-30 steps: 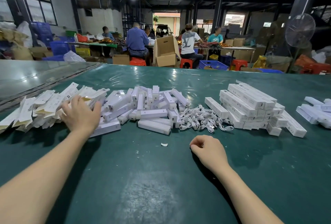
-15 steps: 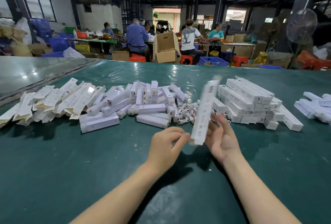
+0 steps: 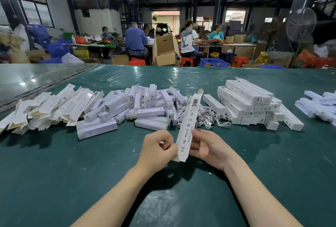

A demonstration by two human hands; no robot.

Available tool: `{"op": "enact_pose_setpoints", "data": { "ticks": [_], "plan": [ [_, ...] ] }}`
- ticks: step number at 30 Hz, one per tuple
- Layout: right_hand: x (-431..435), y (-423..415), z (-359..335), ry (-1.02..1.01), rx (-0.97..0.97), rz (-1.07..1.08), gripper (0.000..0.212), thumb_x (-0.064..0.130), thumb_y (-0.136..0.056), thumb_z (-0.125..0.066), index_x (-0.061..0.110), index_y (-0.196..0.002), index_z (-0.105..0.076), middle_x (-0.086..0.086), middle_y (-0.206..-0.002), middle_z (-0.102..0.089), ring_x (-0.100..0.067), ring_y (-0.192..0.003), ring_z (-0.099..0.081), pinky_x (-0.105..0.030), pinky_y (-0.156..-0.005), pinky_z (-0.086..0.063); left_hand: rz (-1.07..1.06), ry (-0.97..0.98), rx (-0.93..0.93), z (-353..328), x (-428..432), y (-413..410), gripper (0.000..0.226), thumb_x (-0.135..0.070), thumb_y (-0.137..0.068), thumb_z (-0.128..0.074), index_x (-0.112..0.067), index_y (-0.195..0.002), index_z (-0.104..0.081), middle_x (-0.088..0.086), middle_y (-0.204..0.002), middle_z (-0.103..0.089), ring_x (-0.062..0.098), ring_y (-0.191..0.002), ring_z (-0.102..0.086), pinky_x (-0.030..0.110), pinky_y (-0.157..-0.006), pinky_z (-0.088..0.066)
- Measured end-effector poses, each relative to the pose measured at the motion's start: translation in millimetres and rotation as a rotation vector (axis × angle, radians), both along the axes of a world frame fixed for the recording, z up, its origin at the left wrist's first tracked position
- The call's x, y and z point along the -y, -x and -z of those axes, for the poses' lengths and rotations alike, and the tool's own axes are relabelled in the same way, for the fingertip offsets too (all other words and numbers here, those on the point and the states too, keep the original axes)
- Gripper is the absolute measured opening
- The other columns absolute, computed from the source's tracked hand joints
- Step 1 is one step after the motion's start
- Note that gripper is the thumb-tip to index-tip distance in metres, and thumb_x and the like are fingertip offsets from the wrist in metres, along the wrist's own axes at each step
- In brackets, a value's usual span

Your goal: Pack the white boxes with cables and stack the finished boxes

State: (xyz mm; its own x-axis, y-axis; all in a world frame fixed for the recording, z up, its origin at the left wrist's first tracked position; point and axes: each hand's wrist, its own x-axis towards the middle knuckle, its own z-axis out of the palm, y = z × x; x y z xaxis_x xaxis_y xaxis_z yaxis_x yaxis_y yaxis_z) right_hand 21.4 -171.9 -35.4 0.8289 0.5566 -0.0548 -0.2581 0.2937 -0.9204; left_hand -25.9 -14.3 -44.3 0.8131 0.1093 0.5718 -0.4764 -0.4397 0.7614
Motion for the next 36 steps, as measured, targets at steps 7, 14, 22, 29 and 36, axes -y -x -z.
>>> {"op": "enact_pose_setpoints", "data": {
  "ticks": [7,14,22,29,36],
  "plan": [
    [0.0,1.1,0.7,-0.167,0.014,-0.033,0.036,0.004,-0.069,-0.060,0.006,-0.105,-0.059,-0.013,-0.097,-0.069,-0.025,-0.086,-0.068,-0.041,-0.066,-0.057,0.075,0.113,-0.133,2.1,-3.4,-3.3,0.018,-0.005,-0.059,-0.048,-0.014,-0.061,-0.033,-0.005,-0.059,-0.048,0.012,-0.050,-0.038,0.019,-0.047,-0.035],
    [-1.6,-6.2,2.7,-0.298,0.002,0.206,0.025,0.004,-0.070,-0.056,0.007,-0.095,-0.056,-0.008,-0.080,-0.073,-0.018,-0.072,-0.071,-0.033,-0.060,-0.058,0.001,0.151,-0.125,-1.7,-5.5,-4.2,0.026,0.001,-0.077,-0.065,-0.023,-0.072,-0.058,-0.010,-0.078,-0.060,0.009,-0.079,-0.055,0.024,-0.059,-0.048],
    [-9.3,-4.9,6.7,-0.366,-0.050,0.218,0.028,0.005,-0.069,-0.057,0.011,-0.096,-0.054,-0.008,-0.084,-0.073,-0.021,-0.076,-0.071,-0.037,-0.057,-0.057,-0.125,0.102,0.049,-3.6,-1.7,-3.7,0.034,0.000,-0.073,-0.072,-0.031,-0.070,-0.058,-0.012,-0.105,-0.044,-0.006,-0.083,-0.055,0.008,-0.068,-0.046],
    [-12.5,-1.6,4.7,-0.460,-0.087,0.203,0.035,0.003,-0.071,-0.055,0.009,-0.105,-0.053,-0.012,-0.095,-0.071,-0.028,-0.085,-0.070,-0.041,-0.063,-0.058,-0.126,0.286,0.003,-6.0,3.1,-4.7,0.026,0.003,-0.078,-0.067,-0.022,-0.072,-0.063,-0.004,-0.098,-0.047,0.001,-0.078,-0.059,0.013,-0.062,-0.050],
    [-29.3,6.6,3.7,-0.502,-0.096,0.175,0.036,0.003,-0.072,-0.054,0.011,-0.106,-0.051,-0.012,-0.093,-0.072,-0.027,-0.083,-0.070,-0.041,-0.063,-0.058,-0.113,0.590,-0.099,-5.4,1.2,-8.3,0.034,0.020,-0.074,-0.056,-0.012,-0.068,-0.049,0.002,-0.088,-0.060,0.014,-0.073,-0.061,0.017,-0.056,-0.048]
  ]
}}
